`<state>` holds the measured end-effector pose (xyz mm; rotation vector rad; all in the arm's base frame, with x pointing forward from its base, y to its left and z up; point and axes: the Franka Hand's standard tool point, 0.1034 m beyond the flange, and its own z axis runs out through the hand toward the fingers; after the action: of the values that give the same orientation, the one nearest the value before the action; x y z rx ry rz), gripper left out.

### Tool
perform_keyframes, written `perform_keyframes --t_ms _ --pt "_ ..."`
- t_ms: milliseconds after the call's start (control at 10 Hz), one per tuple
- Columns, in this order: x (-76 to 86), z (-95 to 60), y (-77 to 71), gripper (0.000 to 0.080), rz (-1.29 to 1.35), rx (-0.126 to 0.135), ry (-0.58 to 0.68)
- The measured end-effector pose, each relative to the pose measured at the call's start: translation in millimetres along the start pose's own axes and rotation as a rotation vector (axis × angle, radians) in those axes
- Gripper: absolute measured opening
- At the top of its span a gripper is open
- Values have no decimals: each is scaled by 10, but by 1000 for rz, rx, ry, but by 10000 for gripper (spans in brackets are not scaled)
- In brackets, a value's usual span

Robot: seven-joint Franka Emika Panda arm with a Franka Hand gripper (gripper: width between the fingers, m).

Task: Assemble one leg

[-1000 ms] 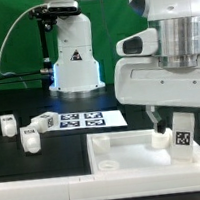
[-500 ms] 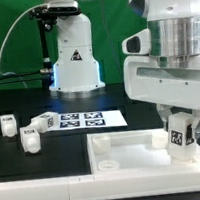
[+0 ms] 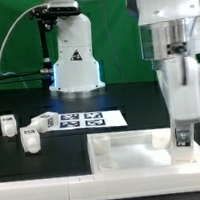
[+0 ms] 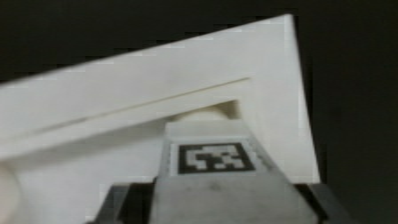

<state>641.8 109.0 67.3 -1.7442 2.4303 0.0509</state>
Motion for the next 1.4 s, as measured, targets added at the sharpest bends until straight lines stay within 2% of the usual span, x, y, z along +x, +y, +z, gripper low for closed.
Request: perform_keyframes --t_ms 300,400,500,600,700,1100,1300,1400 --pt "-6 7 8 284 -33 -1 1" --pt "8 9 3 438 -205 -2 0" --pt "19 -9 -11 438 -409 -1 -3" --pt "6 -30 -5 594 -576 -3 -9" --pt "-6 -17 19 632 -665 -9 -12" --pt "23 -11 10 649 -966 -14 4" --pt "30 1 47 649 -1396 -57 38" --pt "57 -5 28 649 -1487 -59 37"
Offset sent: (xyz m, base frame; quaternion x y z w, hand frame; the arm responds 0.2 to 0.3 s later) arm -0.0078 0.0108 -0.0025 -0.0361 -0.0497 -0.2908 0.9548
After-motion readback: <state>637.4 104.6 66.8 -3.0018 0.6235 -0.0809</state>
